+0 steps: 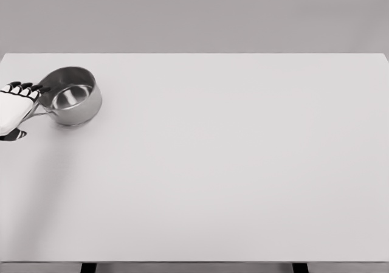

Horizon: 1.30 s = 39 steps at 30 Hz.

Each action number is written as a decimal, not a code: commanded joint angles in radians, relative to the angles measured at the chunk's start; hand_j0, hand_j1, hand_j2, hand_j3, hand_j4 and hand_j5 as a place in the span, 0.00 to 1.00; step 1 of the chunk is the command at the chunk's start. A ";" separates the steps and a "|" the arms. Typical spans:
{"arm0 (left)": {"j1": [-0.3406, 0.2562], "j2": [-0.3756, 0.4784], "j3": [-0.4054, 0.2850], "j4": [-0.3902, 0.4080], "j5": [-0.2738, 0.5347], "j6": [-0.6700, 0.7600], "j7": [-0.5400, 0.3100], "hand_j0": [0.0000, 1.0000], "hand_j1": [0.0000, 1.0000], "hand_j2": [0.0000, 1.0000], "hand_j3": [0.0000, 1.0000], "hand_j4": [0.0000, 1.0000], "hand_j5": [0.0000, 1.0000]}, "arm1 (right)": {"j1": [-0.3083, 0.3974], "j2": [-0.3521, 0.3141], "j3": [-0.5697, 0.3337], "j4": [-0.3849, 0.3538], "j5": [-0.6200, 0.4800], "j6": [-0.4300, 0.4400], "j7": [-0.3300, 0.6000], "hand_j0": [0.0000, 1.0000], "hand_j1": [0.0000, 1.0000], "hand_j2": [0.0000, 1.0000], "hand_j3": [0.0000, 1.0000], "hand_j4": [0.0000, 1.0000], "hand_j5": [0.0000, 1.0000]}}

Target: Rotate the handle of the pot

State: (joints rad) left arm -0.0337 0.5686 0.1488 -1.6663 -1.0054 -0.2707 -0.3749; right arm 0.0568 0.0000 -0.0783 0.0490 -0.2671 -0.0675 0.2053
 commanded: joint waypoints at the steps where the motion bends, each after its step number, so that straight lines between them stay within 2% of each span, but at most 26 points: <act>1: 0.000 0.002 0.000 0.014 0.002 0.001 0.001 1.00 1.00 1.00 1.00 1.00 1.00 | 0.000 0.000 0.000 0.000 0.000 0.000 0.000 1.00 1.00 1.00 1.00 1.00 1.00; 15: -0.054 0.002 0.002 0.026 0.002 0.002 0.004 1.00 1.00 1.00 1.00 1.00 1.00 | 0.000 0.000 0.000 0.000 0.000 0.000 0.000 1.00 1.00 1.00 1.00 1.00 1.00; 24: -0.086 0.002 0.000 0.097 0.001 0.028 0.005 1.00 1.00 1.00 1.00 1.00 1.00 | 0.000 0.000 0.000 0.000 0.000 0.000 0.000 1.00 1.00 1.00 1.00 1.00 1.00; 39: -0.176 0.000 -0.008 0.230 -0.009 0.030 0.007 1.00 1.00 1.00 1.00 1.00 1.00 | 0.000 0.000 0.000 0.000 0.000 0.000 0.000 1.00 1.00 1.00 1.00 1.00 1.00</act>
State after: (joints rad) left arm -0.2163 0.5688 0.1418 -1.4512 -1.0127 -0.2416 -0.3690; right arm 0.0568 0.0000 -0.0783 0.0490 -0.2671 -0.0675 0.2053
